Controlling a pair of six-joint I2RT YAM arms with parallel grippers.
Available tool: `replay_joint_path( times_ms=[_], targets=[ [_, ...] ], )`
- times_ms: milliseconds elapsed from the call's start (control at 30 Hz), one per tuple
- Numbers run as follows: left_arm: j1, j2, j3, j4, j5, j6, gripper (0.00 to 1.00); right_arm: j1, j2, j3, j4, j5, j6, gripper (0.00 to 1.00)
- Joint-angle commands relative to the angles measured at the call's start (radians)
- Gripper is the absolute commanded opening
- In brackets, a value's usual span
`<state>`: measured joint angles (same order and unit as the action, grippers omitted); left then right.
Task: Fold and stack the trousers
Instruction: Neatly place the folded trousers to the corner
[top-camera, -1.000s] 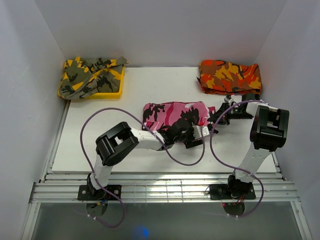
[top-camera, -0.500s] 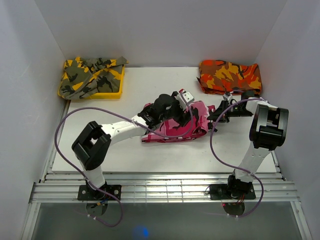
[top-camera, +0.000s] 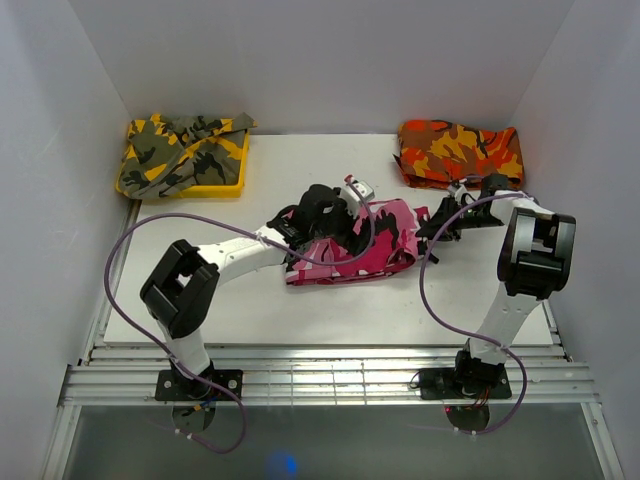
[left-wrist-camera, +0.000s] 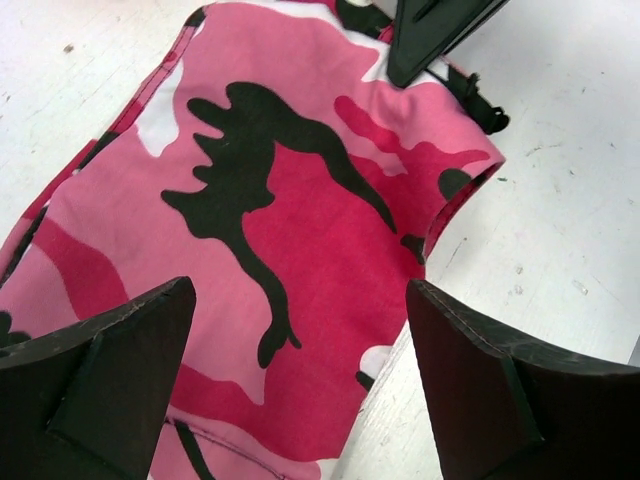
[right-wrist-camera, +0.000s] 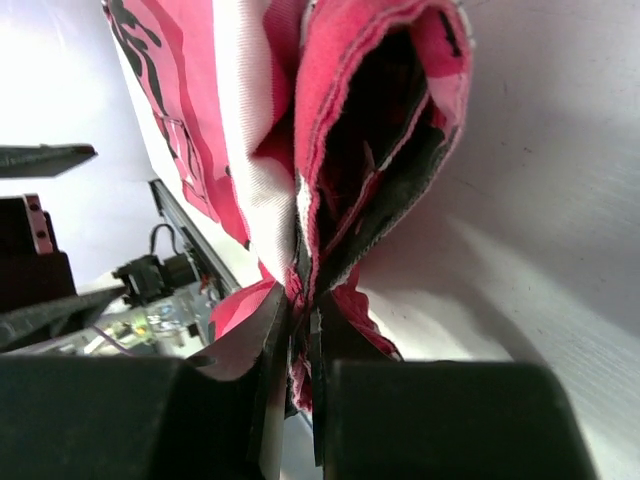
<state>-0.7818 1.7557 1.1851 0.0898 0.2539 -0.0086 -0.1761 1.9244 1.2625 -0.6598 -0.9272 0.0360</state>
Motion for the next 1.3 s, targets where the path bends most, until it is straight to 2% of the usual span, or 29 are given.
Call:
replay_joint_path(
  times_ms=[0, 100, 133, 200, 233, 333, 500, 567, 700, 833, 933, 1000, 1033, 1067, 1100, 1133, 1167, 1200, 1233, 1267],
  targets=[
    [-0.037, 0.008, 0.053, 0.022, 0.047, 0.004, 0.98, 0.006, 0.024, 0.038, 0.061, -0.053, 0.096, 0.08],
    [-0.083, 0.056, 0.056, 0.068, 0.009, 0.088, 0.98, 0.015, 0.013, -0.042, 0.176, -0.132, 0.221, 0.08],
    [-0.095, 0.067, 0.051, 0.077, -0.013, 0.104, 0.98, 0.017, 0.01, -0.07, 0.271, -0.163, 0.269, 0.08],
    [-0.12, 0.076, 0.012, 0.129, -0.057, 0.157, 0.98, 0.026, 0.016, -0.098, 0.321, -0.217, 0.343, 0.08],
    [-0.154, 0.074, -0.049, 0.212, -0.071, 0.188, 0.98, 0.027, 0.021, -0.091, 0.312, -0.217, 0.343, 0.08],
    [-0.21, 0.103, -0.107, 0.303, -0.125, 0.309, 0.98, 0.027, 0.018, -0.063, 0.279, -0.228, 0.337, 0.08],
    [-0.246, 0.255, -0.013, 0.306, -0.342, 0.39, 0.98, 0.027, -0.007, -0.072, 0.27, -0.251, 0.363, 0.08],
    [-0.246, 0.309, 0.017, 0.306, -0.366, 0.409, 0.97, 0.027, -0.011, -0.081, 0.27, -0.251, 0.369, 0.08],
    [-0.246, 0.317, -0.007, 0.321, -0.344, 0.429, 0.88, 0.027, -0.011, -0.077, 0.269, -0.255, 0.377, 0.08],
    [-0.24, 0.341, 0.004, 0.32, -0.447, 0.4, 0.71, 0.027, -0.01, -0.063, 0.249, -0.254, 0.374, 0.08],
    [-0.237, 0.363, 0.008, 0.32, -0.502, 0.4, 0.65, 0.027, -0.005, -0.055, 0.235, -0.24, 0.361, 0.08],
    [-0.228, 0.347, 0.008, 0.308, -0.472, 0.372, 0.47, 0.027, 0.002, -0.042, 0.224, -0.225, 0.343, 0.08],
    [-0.224, 0.335, -0.001, 0.307, -0.452, 0.355, 0.39, 0.027, 0.005, -0.035, 0.213, -0.22, 0.337, 0.13],
    [-0.223, 0.324, -0.004, 0.307, -0.426, 0.328, 0.22, 0.027, 0.005, -0.028, 0.206, -0.214, 0.329, 0.23],
    [-0.22, 0.317, -0.002, 0.294, -0.414, 0.312, 0.16, 0.026, 0.005, -0.022, 0.197, -0.2, 0.308, 0.47],
    [-0.22, 0.305, 0.014, 0.278, -0.4, 0.296, 0.1, 0.024, 0.002, -0.012, 0.186, -0.191, 0.294, 0.62],
    [-0.212, 0.301, 0.025, 0.246, -0.377, 0.257, 0.0, 0.021, -0.001, -0.009, 0.16, -0.167, 0.283, 0.73],
    [-0.208, 0.295, 0.047, 0.231, -0.36, 0.239, 0.0, 0.018, -0.01, -0.003, 0.145, -0.154, 0.26, 0.92],
    [-0.205, 0.292, 0.057, 0.222, -0.351, 0.227, 0.0, 0.015, -0.019, -0.005, 0.129, -0.141, 0.249, 0.98],
    [-0.201, 0.292, 0.068, 0.212, -0.346, 0.216, 0.0, 0.006, -0.031, -0.014, 0.117, -0.098, 0.245, 0.95]
  ],
)
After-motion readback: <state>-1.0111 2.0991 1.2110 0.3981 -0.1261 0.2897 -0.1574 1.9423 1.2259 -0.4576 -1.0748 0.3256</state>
